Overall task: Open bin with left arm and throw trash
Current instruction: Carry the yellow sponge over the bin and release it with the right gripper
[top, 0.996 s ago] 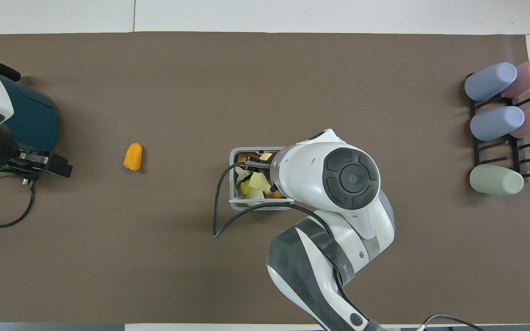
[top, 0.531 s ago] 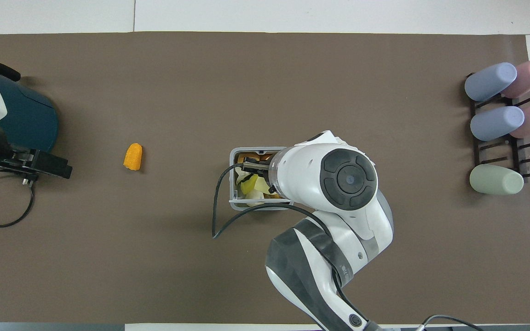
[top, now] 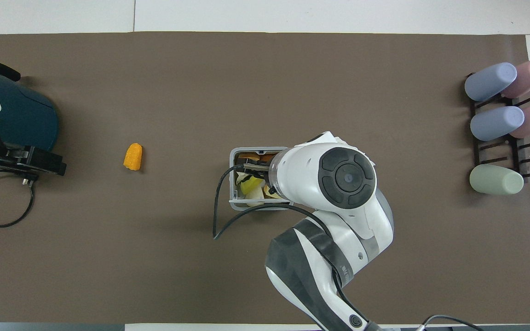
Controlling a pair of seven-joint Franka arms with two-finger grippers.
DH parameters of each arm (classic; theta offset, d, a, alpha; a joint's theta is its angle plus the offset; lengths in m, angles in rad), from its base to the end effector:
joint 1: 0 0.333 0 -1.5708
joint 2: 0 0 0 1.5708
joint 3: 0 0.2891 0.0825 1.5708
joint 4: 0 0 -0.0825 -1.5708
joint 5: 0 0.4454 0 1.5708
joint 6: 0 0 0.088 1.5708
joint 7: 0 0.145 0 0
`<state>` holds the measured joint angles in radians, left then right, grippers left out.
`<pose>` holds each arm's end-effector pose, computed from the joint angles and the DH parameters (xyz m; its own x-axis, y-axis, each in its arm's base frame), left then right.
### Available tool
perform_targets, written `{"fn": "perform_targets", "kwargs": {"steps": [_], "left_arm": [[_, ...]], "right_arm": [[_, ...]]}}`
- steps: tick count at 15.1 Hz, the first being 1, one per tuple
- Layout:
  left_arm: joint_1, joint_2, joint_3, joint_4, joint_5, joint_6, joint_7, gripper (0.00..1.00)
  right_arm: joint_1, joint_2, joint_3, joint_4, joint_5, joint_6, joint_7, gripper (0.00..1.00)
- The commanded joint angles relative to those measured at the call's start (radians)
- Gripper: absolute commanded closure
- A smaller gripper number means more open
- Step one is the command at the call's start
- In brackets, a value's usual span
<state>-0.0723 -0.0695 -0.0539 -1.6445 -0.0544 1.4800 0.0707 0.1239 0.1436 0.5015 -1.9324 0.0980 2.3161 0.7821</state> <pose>0.5761 -0.0822 0.5552 0.9757 -0.1994 -0.0910 -0.1948 -0.9792 0.0572 0.5452 0.3937 0.3562 0.9700 -0.2341 0.0660 -0.2067 -0.9364 -0.2836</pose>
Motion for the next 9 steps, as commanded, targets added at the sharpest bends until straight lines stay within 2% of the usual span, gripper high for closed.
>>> {"fn": "perform_targets", "kwargs": {"steps": [1, 9], "left_arm": [[0.003, -0.007, 0.000, 0.011, 0.024, -0.021, -0.040, 0.00], [0.020, 0.005, -0.001, 0.028, 0.028, -0.027, -0.048, 0.00]], "right_arm": [[0.003, -0.004, 0.008, 0.010, -0.003, -0.017, 0.022, 0.00], [0.008, -0.003, 0.008, 0.012, -0.006, -0.015, 0.020, 0.00]]}}
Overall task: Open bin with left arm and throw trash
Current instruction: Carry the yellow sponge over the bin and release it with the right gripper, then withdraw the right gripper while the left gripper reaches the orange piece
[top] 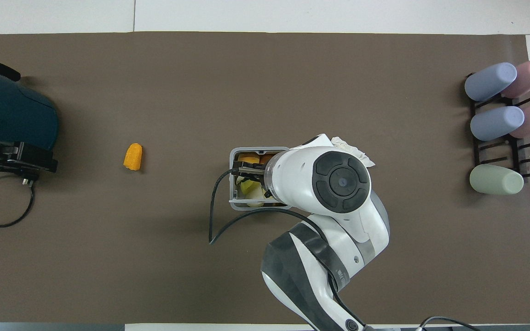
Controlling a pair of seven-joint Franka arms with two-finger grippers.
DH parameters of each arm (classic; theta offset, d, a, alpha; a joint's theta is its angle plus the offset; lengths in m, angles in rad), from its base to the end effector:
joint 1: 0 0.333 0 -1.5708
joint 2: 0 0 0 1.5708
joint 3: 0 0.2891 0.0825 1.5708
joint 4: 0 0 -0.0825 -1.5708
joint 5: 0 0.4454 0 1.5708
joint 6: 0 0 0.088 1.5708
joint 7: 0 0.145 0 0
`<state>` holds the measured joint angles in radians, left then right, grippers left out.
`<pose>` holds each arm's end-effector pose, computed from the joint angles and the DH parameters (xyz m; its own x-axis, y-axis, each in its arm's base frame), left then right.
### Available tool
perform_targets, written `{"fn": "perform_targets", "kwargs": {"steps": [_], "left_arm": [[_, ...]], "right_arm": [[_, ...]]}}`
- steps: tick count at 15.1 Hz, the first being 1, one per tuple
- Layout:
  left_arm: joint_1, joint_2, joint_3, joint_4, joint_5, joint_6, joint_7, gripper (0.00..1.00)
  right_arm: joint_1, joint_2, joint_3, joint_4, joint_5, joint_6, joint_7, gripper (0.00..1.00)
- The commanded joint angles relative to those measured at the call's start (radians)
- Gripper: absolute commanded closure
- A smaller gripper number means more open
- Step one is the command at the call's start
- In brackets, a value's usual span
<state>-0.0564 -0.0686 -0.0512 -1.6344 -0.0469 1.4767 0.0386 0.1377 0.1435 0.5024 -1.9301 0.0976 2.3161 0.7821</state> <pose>0.5780 -0.0704 0.5596 0.9850 -0.1492 -0.0872 -0.1455 -0.9882 0.0468 0.5398 0.4020 0.3576 0.9732 -0.2199 0.0678 -0.1923 -0.9390 -0.2852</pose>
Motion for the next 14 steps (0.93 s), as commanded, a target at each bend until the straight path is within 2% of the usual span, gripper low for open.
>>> {"fn": "perform_targets", "kwargs": {"steps": [1, 5, 7, 10, 14], "left_arm": [[0.003, 0.001, -0.004, 0.015, 0.021, -0.019, -0.032, 0.00], [0.003, -0.004, -0.007, 0.001, 0.021, 0.005, -0.042, 0.00], [-0.003, 0.000, -0.009, -0.088, 0.021, 0.130, -0.040, 0.00], [-0.010, 0.059, -0.010, -0.171, 0.021, 0.292, -0.025, 0.00], [-0.005, 0.211, -0.009, -0.197, 0.021, 0.472, 0.156, 0.03]], "right_arm": [[-0.006, -0.002, 0.007, 0.010, -0.007, -0.018, 0.020, 0.00], [-0.018, -0.005, 0.002, 0.010, -0.060, -0.052, -0.007, 0.00], [-0.053, -0.012, -0.001, 0.008, -0.123, -0.072, -0.085, 0.00], [-0.125, -0.018, -0.002, -0.021, -0.128, -0.058, -0.214, 0.00], [-0.271, -0.033, -0.001, -0.127, -0.128, 0.021, -0.426, 0.00]]}}
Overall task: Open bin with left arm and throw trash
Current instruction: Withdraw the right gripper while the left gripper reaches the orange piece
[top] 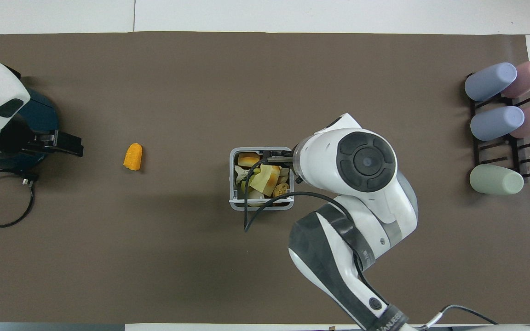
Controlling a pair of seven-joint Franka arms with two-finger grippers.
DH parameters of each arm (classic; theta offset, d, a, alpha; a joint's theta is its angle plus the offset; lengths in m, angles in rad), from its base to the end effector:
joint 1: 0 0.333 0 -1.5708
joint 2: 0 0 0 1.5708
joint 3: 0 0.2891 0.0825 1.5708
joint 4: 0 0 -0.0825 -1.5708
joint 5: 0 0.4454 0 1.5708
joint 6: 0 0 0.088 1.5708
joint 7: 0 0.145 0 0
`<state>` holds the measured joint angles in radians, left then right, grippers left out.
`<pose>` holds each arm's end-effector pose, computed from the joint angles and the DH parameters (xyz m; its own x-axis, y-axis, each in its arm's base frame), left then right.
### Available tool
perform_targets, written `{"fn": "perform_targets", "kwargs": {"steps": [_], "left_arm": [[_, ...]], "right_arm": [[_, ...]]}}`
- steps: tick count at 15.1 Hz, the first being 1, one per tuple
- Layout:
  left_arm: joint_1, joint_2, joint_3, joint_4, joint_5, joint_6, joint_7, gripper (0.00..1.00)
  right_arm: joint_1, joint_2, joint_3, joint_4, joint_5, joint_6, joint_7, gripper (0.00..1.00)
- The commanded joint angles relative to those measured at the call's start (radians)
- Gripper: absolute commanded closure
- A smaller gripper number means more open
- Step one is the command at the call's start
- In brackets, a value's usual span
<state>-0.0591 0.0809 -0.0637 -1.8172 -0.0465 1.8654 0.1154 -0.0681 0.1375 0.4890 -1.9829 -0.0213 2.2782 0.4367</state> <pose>0.6317 -0.0828 0.4019 0.9745 -0.2226 -0.0270 -0.2210 -0.9739 0.0526 0.5984 0.2643 0.3268 0.9903 -0.0208 0.1375 -0.0048 -0.9933 -0.1150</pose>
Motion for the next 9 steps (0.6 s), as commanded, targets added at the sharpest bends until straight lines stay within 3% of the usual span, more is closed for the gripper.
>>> {"fn": "perform_targets", "kwargs": {"steps": [1, 5, 9], "left_arm": [[-0.004, 0.080, 0.004, -0.049, 0.020, 0.148, 0.111, 0.03], [-0.034, 0.109, 0.005, -0.218, 0.020, 0.408, 0.118, 0.03], [-0.041, 0.145, 0.004, -0.221, 0.019, 0.416, 0.116, 0.03]], "right_arm": [[-0.087, -0.026, 0.013, -0.114, -0.009, 0.108, -0.104, 0.00], [-0.124, 0.049, 0.011, -0.188, -0.009, 0.227, -0.219, 0.00], [-0.144, 0.174, 0.010, -0.198, -0.020, 0.342, -0.286, 0.00]]}}
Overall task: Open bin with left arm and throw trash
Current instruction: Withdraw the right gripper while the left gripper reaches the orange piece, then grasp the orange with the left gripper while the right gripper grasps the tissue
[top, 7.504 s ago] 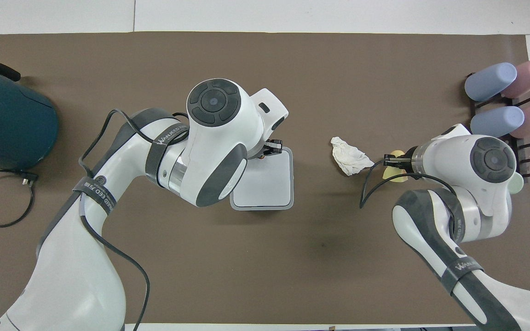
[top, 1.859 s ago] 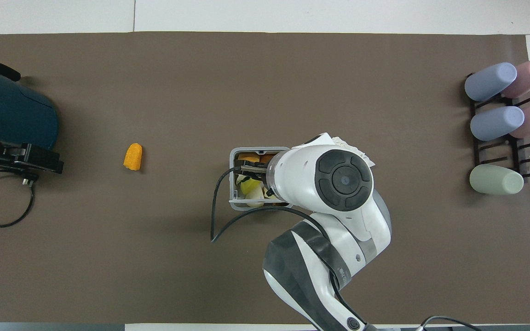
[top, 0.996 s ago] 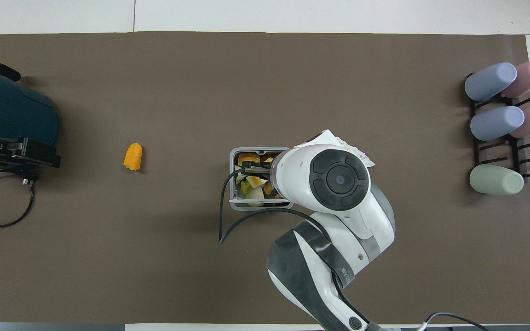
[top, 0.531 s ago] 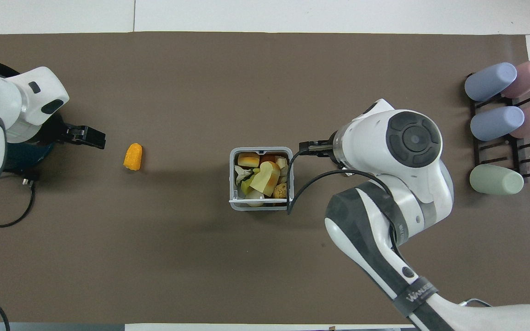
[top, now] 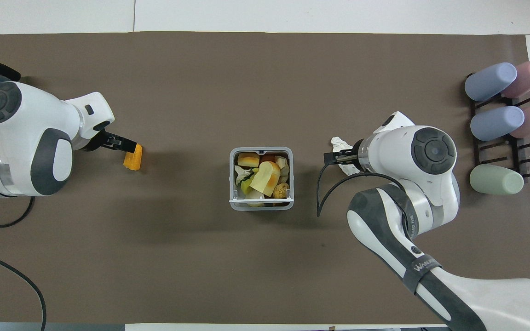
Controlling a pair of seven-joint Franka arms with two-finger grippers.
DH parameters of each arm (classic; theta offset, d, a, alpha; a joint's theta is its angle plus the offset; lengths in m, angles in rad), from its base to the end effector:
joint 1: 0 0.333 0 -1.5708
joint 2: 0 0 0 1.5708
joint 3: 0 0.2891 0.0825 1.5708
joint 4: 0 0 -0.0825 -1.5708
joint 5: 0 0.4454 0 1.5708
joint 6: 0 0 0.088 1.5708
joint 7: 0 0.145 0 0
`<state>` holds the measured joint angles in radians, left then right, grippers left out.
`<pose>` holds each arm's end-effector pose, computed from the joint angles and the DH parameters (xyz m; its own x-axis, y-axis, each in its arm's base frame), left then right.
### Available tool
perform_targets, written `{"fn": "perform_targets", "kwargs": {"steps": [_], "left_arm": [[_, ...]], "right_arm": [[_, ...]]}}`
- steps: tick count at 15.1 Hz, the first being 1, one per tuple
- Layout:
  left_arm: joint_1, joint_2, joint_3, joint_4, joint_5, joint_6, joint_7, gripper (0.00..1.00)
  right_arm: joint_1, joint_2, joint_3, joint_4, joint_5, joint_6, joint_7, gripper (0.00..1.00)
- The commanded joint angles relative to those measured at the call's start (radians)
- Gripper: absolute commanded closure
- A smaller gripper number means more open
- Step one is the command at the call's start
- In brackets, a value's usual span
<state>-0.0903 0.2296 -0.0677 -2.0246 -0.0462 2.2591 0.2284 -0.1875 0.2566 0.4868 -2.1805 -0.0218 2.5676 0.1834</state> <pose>0.6241 -0.1025 0.2343 0.9375 -0.3475 0.0159 -0.3478 -0.9363 0.0489 0.5853 0.1894 0.1920 0.9854 0.0998 0.1378 0.1180 -0.9843 -0.1316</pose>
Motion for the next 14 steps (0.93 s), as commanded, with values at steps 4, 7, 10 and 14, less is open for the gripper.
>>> {"fn": "perform_targets", "kwargs": {"steps": [4, 7, 10, 14], "left_arm": [[-0.012, -0.004, 0.008, -0.043, 0.020, 0.046, 0.009, 0.03], [-0.012, -0.004, 0.008, -0.075, 0.020, 0.097, 0.008, 0.10], [-0.012, -0.004, 0.008, -0.094, 0.020, 0.115, 0.008, 0.23], [-0.006, -0.004, 0.008, -0.089, 0.019, 0.112, 0.009, 1.00]], "right_arm": [[-0.032, 0.055, 0.012, -0.001, -0.070, 0.043, -0.029, 1.00], [-0.029, 0.046, 0.012, 0.001, -0.070, 0.040, -0.024, 1.00], [-0.013, -0.022, 0.016, 0.011, -0.070, -0.029, 0.046, 1.00], [0.091, -0.094, 0.022, 0.126, -0.061, -0.226, 0.256, 1.00]]}}
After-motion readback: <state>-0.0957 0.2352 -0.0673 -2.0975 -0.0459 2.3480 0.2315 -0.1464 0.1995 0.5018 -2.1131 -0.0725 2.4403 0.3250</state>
